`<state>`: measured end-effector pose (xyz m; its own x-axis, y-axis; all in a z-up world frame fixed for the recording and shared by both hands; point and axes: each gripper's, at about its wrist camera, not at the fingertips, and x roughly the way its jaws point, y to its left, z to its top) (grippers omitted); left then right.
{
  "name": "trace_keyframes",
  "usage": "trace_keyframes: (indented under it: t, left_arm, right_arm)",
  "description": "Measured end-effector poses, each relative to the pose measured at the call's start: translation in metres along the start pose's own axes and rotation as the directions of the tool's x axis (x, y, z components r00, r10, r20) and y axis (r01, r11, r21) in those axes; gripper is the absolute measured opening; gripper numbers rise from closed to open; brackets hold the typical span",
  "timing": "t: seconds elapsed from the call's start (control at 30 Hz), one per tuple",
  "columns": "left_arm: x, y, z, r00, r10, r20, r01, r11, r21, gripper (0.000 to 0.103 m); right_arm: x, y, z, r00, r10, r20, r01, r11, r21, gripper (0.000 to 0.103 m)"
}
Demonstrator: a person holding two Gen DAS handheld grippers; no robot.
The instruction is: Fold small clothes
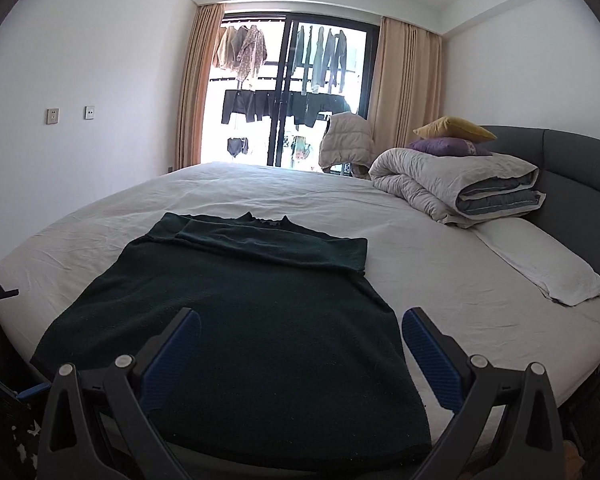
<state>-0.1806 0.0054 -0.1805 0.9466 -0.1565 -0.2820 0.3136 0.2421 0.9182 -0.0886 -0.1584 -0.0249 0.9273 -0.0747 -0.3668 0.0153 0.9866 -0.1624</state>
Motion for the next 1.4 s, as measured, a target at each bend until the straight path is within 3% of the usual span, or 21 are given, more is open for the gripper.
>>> trace_keyframes:
  t: [0.23,0.43,0.5,0.6,0.73,0.77,0.87,1.07,1.23,1.4]
  left_arm:
    - [0.001,-0.026,-0.018,0.998,0.034,0.060,-0.045,0.981,0.187,0.103]
    - [0.015,-0.020,-0.023,0.998,0.046,0.039,-0.052,0.982,0.183,0.103]
    - [0.016,-0.018,-0.026,0.999,0.030,0.043,-0.037,0.983,0.180,0.098]
    - [0.025,-0.016,-0.025,0.999,-0.009,0.040,0.002,0.984,0.176,0.078]
    - [0.027,-0.008,-0.026,0.999,-0.043,0.011,0.041,0.991,0.125,0.037]
    - [0.030,-0.003,-0.026,0.999,-0.046,0.000,0.046,0.993,0.105,0.033]
    - [0.031,0.014,-0.023,0.999,-0.048,0.005,0.047,0.998,0.040,0.031]
    - [0.025,0.057,-0.005,0.996,-0.086,0.026,0.088,0.990,-0.106,0.013]
    - [0.026,0.096,0.005,0.994,-0.107,0.026,0.110,0.963,-0.247,0.006]
    - [0.028,0.129,0.011,0.995,-0.096,0.040,0.104,0.939,-0.328,0.005]
  right_arm:
    - [0.001,0.001,-0.003,1.000,0.016,-0.023,-0.015,0.999,0.043,0.102]
    - [0.000,0.002,-0.004,0.999,0.019,-0.027,-0.018,0.998,0.053,0.101]
    - [-0.001,0.002,-0.004,1.000,0.020,-0.024,-0.018,0.999,0.051,0.101]
    - [-0.002,0.002,-0.005,0.999,0.022,-0.027,-0.020,0.999,0.050,0.099]
    - [-0.004,0.005,-0.008,0.999,0.034,-0.042,-0.032,0.999,0.029,0.097]
    - [-0.004,0.006,-0.009,0.998,0.039,-0.047,-0.038,0.999,0.017,0.095]
    - [-0.008,0.012,-0.014,0.997,0.049,-0.064,-0.052,0.998,-0.046,0.092]
    - [-0.019,0.021,-0.038,0.988,0.062,-0.142,-0.087,0.979,-0.182,0.087]
    - [-0.021,0.026,-0.056,0.973,0.077,-0.219,-0.127,0.967,-0.223,0.078]
    - [-0.008,0.040,-0.073,0.957,0.016,-0.290,-0.119,0.934,-0.338,0.070]
